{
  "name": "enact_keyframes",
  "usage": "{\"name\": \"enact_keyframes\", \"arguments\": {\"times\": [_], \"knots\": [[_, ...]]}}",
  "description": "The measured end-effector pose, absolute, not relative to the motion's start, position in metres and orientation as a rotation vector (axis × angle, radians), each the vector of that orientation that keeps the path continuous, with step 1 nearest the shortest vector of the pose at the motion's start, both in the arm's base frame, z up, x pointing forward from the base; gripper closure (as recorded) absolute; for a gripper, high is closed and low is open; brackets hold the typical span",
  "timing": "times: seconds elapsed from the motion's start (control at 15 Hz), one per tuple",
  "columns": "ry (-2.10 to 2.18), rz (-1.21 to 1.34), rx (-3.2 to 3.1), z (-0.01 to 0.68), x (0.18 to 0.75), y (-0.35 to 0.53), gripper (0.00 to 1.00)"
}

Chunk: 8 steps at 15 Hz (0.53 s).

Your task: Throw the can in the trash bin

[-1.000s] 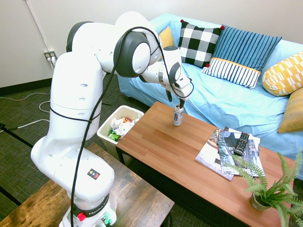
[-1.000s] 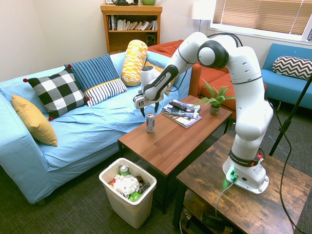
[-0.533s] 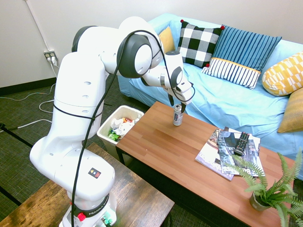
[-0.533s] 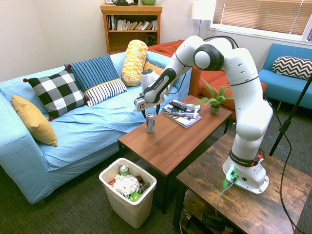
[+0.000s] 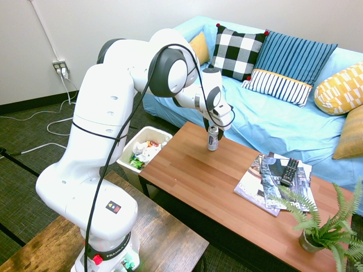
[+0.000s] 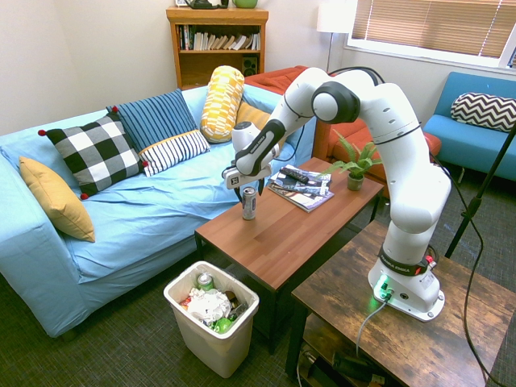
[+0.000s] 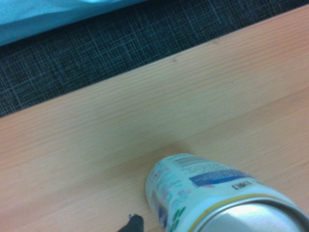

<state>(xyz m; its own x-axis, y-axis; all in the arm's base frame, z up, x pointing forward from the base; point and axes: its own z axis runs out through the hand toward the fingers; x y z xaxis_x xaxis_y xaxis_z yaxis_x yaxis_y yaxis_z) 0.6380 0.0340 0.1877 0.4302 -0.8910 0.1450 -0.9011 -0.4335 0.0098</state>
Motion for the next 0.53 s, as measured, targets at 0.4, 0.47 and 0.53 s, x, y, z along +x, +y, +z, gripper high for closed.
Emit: {"name": "enact_keyframes", "arguments": {"times": [0.4, 0.47, 0.53], "knots": [[-1.624, 0.17, 2.591, 0.1878, 0.6381, 0.0324, 1.0], [-1.623, 0.169, 2.592, 0.1878, 0.6381, 0.0323, 1.0], [-1.624, 0.167, 2.594, 0.1878, 0.6381, 0.0323, 1.0]]}}
